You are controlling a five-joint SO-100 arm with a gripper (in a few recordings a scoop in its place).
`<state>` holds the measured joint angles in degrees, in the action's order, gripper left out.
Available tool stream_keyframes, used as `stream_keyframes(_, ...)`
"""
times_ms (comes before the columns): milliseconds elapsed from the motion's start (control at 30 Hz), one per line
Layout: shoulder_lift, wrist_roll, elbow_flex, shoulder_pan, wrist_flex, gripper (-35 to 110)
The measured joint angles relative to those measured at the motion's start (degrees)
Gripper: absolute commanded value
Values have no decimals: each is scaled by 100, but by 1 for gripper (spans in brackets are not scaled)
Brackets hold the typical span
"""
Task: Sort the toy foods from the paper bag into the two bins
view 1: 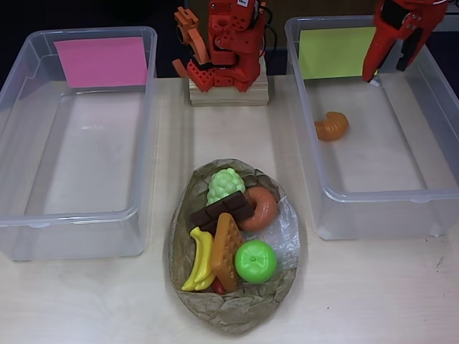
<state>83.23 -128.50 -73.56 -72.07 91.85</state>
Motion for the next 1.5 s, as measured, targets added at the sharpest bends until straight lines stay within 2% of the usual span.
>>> stream_keyframes(133, 18, 1485, 545, 712, 70, 28)
stream_keyframes(400, 105, 5678, 1283, 2584, -870, 30)
stream_keyframes(533, -158, 6961, 1644, 3604, -1169, 32)
stream_keyframes(733, -879, 7198, 1951, 4896, -1125, 30)
stream_keyframes(867, -1459, 7198, 1960, 5388, -1125, 28)
stream_keyframes(1100, -2373, 7550, 2259, 5599, -1134, 34)
stream_keyframes(1267, -2391, 7752, 1881, 5563, -1213, 41)
stream_keyframes(1500, -2479, 8077, 1107, 5572, -1617, 41)
